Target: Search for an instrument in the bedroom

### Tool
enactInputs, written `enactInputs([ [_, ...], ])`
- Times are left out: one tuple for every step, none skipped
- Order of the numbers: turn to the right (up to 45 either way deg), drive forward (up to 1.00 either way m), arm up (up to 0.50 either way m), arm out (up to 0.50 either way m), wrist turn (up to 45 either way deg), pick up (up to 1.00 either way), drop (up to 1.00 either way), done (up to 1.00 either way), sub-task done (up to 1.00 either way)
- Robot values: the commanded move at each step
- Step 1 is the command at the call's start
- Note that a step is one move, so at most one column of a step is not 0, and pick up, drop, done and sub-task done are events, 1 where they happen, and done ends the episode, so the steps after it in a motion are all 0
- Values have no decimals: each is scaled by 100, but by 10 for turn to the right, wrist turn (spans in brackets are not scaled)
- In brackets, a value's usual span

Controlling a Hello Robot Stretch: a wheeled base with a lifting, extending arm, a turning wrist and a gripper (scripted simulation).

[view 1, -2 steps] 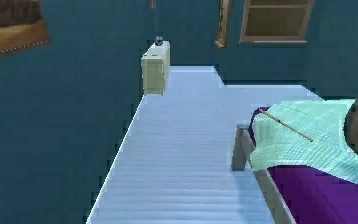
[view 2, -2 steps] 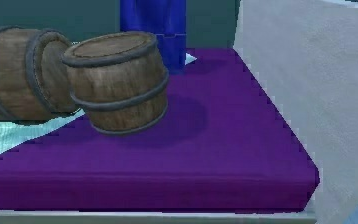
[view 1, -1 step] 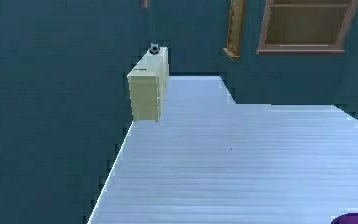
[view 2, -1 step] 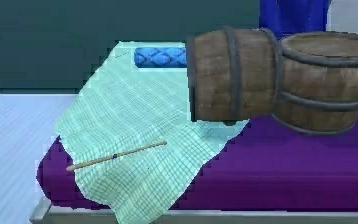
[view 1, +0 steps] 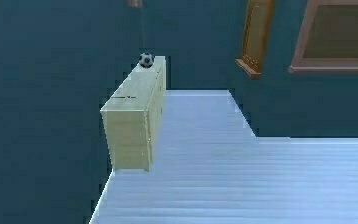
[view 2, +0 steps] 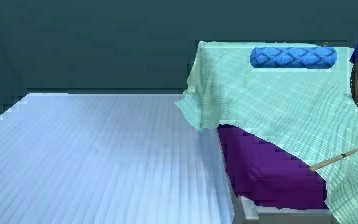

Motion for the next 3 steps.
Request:
enactInputs([
  [0,50,0,0,0,0,0,0,0],
  [180,0,0,0,0,0,0,0,0],
  [0,80,0,0,0,0,0,0,0],
])
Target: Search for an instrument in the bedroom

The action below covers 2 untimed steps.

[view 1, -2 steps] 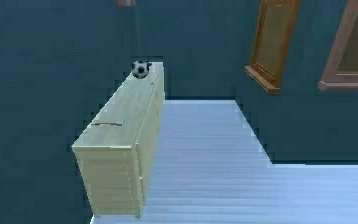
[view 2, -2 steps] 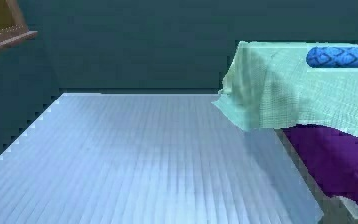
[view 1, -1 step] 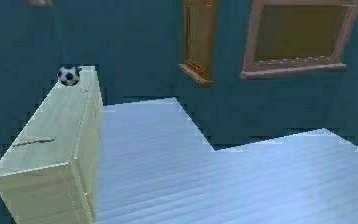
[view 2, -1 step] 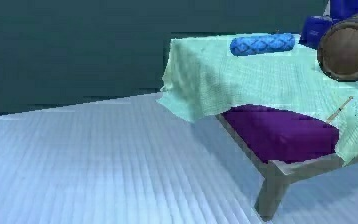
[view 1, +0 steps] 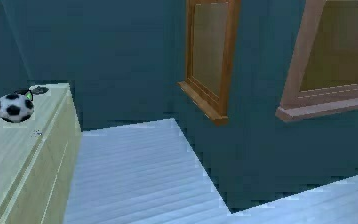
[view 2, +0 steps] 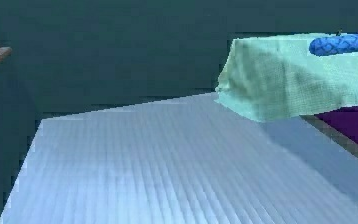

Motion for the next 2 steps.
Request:
enactInputs([
  [-150,0,0,0,0,0,0,0,0],
  [0,100,0,0,0,0,0,0,0],
])
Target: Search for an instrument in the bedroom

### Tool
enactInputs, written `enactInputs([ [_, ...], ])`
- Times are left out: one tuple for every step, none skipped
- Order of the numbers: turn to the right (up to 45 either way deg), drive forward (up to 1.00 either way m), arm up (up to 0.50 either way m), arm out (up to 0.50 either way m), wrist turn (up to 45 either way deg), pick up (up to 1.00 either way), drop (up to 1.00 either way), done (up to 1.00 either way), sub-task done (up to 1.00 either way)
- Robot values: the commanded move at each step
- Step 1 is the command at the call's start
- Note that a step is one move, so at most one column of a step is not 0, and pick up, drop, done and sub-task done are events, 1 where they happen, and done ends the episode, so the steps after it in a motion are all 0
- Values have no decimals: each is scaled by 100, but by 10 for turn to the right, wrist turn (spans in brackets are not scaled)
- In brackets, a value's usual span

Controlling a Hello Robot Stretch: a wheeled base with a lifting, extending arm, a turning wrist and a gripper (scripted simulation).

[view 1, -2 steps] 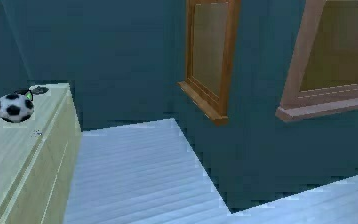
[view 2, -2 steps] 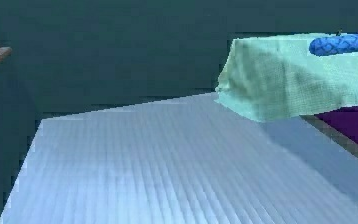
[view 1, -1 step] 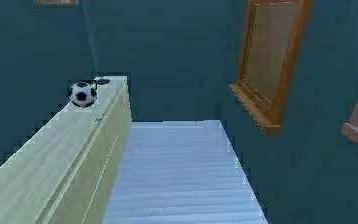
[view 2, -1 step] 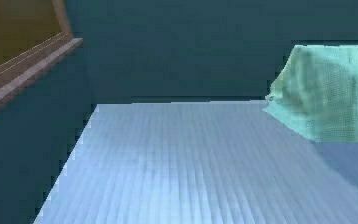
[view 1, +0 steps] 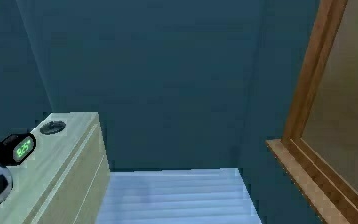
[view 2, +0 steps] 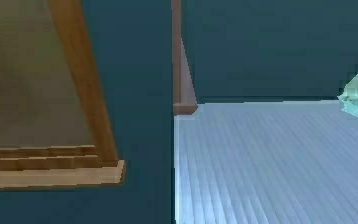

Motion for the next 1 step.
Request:
enactInputs([
  [-90,0,0,0,0,0,0,0,0],
])
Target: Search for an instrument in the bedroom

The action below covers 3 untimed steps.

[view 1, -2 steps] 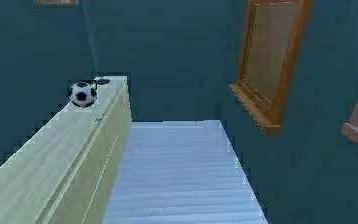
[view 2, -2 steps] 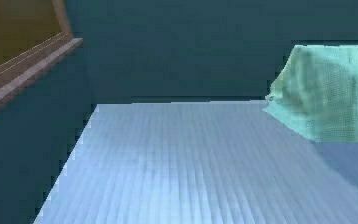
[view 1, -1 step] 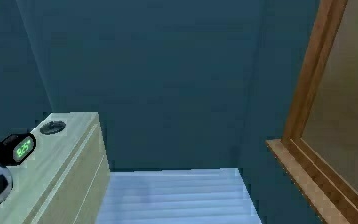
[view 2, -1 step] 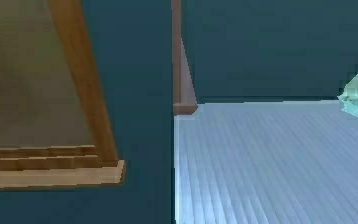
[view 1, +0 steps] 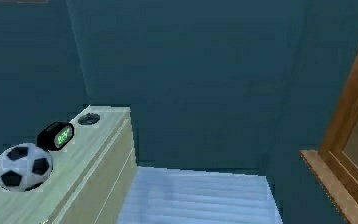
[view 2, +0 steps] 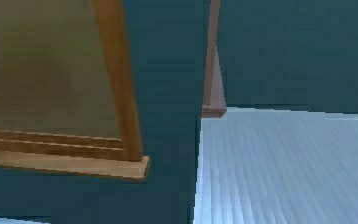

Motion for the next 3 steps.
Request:
enactInputs([
  [0,40,0,0,0,0,0,0,0],
  [-450,0,0,0,0,0,0,0,0],
  [0,0,0,0,0,0,0,100,0],
])
